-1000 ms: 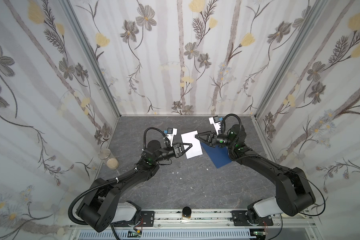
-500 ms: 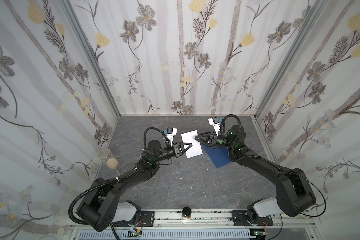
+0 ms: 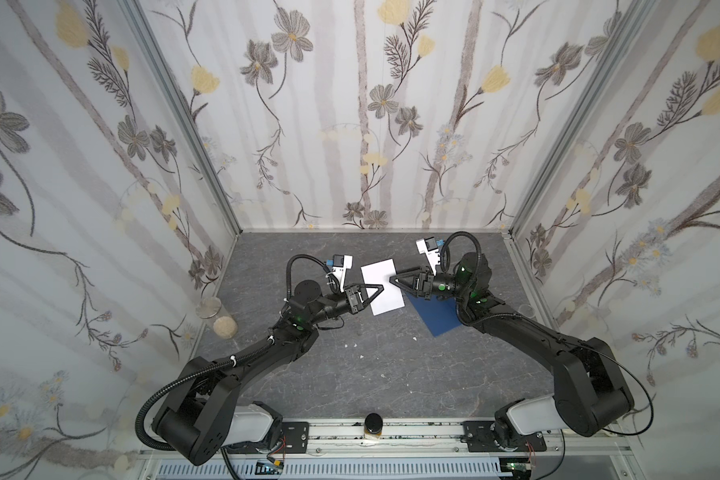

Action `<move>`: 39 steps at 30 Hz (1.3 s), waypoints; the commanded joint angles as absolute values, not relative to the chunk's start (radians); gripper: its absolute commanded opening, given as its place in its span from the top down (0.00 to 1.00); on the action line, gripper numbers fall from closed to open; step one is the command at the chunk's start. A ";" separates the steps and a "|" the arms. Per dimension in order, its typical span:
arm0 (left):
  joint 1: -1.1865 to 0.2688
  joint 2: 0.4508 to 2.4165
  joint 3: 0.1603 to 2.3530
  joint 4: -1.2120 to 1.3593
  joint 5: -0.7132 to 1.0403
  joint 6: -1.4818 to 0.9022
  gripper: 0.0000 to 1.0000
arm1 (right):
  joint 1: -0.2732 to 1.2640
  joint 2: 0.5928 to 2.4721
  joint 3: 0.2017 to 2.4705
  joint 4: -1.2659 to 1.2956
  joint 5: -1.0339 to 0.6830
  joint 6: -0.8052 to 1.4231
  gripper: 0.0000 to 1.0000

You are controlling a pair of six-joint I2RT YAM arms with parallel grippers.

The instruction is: Place the letter into the envelope and seal it

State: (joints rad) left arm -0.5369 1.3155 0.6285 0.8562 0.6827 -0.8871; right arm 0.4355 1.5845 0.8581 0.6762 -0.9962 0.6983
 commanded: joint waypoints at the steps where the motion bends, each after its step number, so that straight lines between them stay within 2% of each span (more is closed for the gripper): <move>1: -0.534 1.305 0.630 0.890 0.665 -0.881 1.00 | 0.434 1.563 0.846 0.710 -0.994 0.693 0.67; 3: -0.534 1.303 0.630 0.891 0.666 -0.881 1.00 | 0.435 1.559 0.839 0.709 -0.995 0.693 1.00; 5: -0.534 1.301 0.632 0.891 0.663 -0.882 1.00 | 0.435 1.555 0.829 0.711 -0.993 0.690 1.00; 6: -0.535 1.301 0.631 0.891 0.662 -0.883 1.00 | 0.434 1.553 0.825 0.710 -0.992 0.690 0.96; 7: -0.534 1.302 0.632 0.891 0.659 -0.884 1.00 | 0.434 1.552 0.823 0.704 -0.988 0.690 0.77; 9: -0.534 1.300 0.630 0.891 0.655 -0.884 1.00 | 0.435 1.545 0.815 0.705 -0.990 0.689 0.61; 10: -0.534 1.300 0.632 0.891 0.655 -0.885 1.00 | 0.435 1.541 0.808 0.705 -0.988 0.689 0.59; 12: -0.534 1.298 0.632 0.891 0.648 -0.887 1.00 | 0.435 1.533 0.799 0.705 -0.988 0.689 0.60; 14: -0.534 1.297 0.632 0.890 0.647 -0.887 1.00 | 0.435 1.528 0.791 0.704 -0.989 0.689 0.67; 15: -0.534 1.298 0.633 0.891 0.646 -0.887 1.00 | 0.435 1.526 0.786 0.704 -0.991 0.689 0.77; 16: -0.534 1.299 0.632 0.890 0.645 -0.887 1.00 | 0.436 1.525 0.783 0.705 -0.993 0.689 0.96; 17: -0.534 1.298 0.632 0.891 0.644 -0.887 1.00 | 0.436 1.523 0.781 0.705 -0.995 0.689 1.00; 20: -0.534 1.302 0.632 0.891 0.643 -0.888 1.00 | 0.438 1.519 0.775 0.704 -0.993 0.691 1.00; 21: -0.534 1.303 0.633 0.891 0.643 -0.888 1.00 | 0.438 1.516 0.773 0.704 -0.990 0.692 0.80; 22: -0.534 1.303 0.632 0.891 0.640 -0.888 1.00 | 0.438 1.513 0.772 0.703 -0.989 0.690 0.73; 24: -0.534 1.300 0.632 0.891 0.634 -0.888 1.00 | 0.438 1.509 0.770 0.704 -0.989 0.692 0.62; 26: -0.534 1.297 0.632 0.891 0.631 -0.888 1.00 | 0.441 1.508 0.769 0.705 -0.997 0.691 0.61; 27: -0.533 1.295 0.633 0.890 0.626 -0.887 1.00 | 0.442 1.509 0.769 0.704 -0.997 0.692 0.63; 28: -0.534 1.294 0.632 0.890 0.624 -0.887 1.00 | 0.446 1.511 0.769 0.703 -0.998 0.692 0.71; 29: -0.534 1.295 0.632 0.891 0.620 -0.886 1.00 | 0.445 1.512 0.770 0.703 -1.001 0.692 0.83; 30: -0.534 1.295 0.633 0.891 0.616 -0.888 1.00 | 0.448 1.515 0.770 0.704 -1.001 0.693 0.99; 33: -0.534 1.298 0.632 0.891 0.605 -0.890 1.00 | 0.450 1.519 0.769 0.699 -1.005 0.692 1.00; 34: -0.534 1.298 0.632 0.890 0.602 -0.891 1.00 | 0.450 1.517 0.766 0.698 -1.000 0.692 0.86; 37: -0.534 1.291 0.628 0.891 0.593 -0.890 1.00 | 0.452 1.508 0.761 0.698 -0.995 0.690 0.60; 39: -0.534 1.286 0.624 0.891 0.583 -0.889 1.00 | 0.453 1.506 0.761 0.696 -0.997 0.687 0.57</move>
State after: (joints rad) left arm -0.5350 1.2949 0.6266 0.8570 0.6025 -0.8906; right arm 0.4507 1.5116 0.7628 0.6762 -0.9890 0.6907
